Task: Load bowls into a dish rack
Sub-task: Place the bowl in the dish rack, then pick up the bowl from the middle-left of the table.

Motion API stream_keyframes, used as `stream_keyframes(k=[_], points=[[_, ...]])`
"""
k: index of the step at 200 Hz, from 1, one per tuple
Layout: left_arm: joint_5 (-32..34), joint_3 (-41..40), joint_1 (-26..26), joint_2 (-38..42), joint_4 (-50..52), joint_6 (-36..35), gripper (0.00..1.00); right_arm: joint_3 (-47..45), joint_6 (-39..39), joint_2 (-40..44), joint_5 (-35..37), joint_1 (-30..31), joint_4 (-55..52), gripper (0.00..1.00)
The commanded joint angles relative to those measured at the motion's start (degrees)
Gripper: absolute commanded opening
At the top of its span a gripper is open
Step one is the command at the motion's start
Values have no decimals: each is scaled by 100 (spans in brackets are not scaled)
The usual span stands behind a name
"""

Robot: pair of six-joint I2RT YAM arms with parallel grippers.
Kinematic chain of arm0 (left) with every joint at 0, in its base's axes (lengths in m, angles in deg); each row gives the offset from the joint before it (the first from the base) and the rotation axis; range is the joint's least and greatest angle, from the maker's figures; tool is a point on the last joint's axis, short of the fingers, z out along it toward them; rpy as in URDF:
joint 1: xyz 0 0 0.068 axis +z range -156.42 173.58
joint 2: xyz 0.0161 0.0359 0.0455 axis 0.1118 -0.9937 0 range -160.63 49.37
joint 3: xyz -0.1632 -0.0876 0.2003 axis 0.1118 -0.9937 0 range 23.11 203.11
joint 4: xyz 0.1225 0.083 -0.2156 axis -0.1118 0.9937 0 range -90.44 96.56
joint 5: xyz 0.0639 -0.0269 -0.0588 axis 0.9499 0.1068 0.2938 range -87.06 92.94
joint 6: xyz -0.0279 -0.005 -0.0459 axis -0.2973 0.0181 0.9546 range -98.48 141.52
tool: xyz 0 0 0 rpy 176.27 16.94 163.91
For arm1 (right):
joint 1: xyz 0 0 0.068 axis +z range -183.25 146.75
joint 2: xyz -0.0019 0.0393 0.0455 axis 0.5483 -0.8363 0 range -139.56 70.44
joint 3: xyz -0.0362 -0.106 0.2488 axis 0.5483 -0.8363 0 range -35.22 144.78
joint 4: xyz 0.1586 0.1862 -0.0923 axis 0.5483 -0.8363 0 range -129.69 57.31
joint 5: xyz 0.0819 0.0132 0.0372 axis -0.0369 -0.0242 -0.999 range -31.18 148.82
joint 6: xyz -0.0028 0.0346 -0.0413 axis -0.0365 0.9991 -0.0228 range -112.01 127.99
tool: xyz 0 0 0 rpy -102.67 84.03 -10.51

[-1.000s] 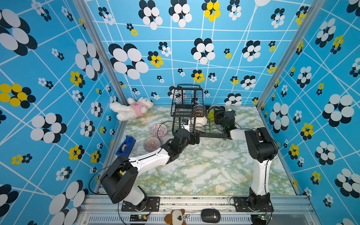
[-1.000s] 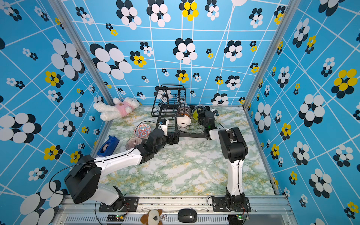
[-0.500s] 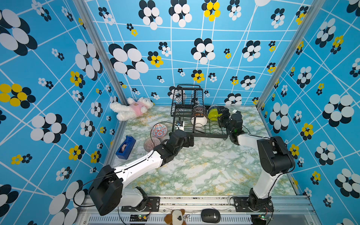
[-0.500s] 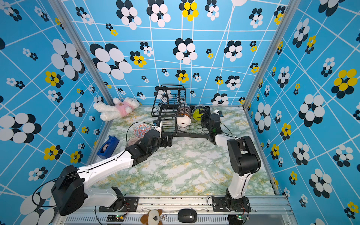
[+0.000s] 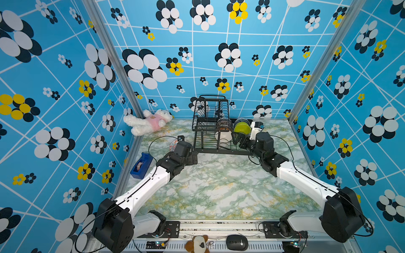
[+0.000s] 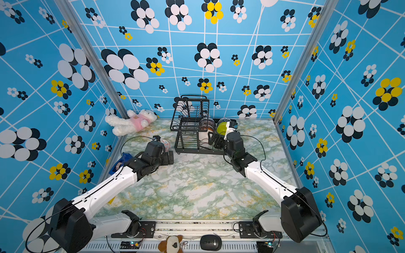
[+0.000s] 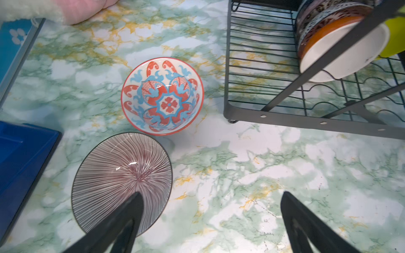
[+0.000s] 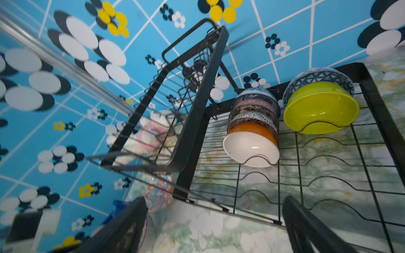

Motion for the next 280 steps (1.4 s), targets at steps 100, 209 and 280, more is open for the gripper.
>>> stream_keyframes(k=[100,209,280], points=[[-1087,191,1126,-1670,-113,26,59,-457,-1594,139,1415,1246,-826,99],[-1665,264,789,-1573,344,103,0,-488,-1538,351,2054,1102,-1120,99],[-1813,802,-1377,-1799,369,661,0,-764,-815,1125,1217,-412,-1834,99]])
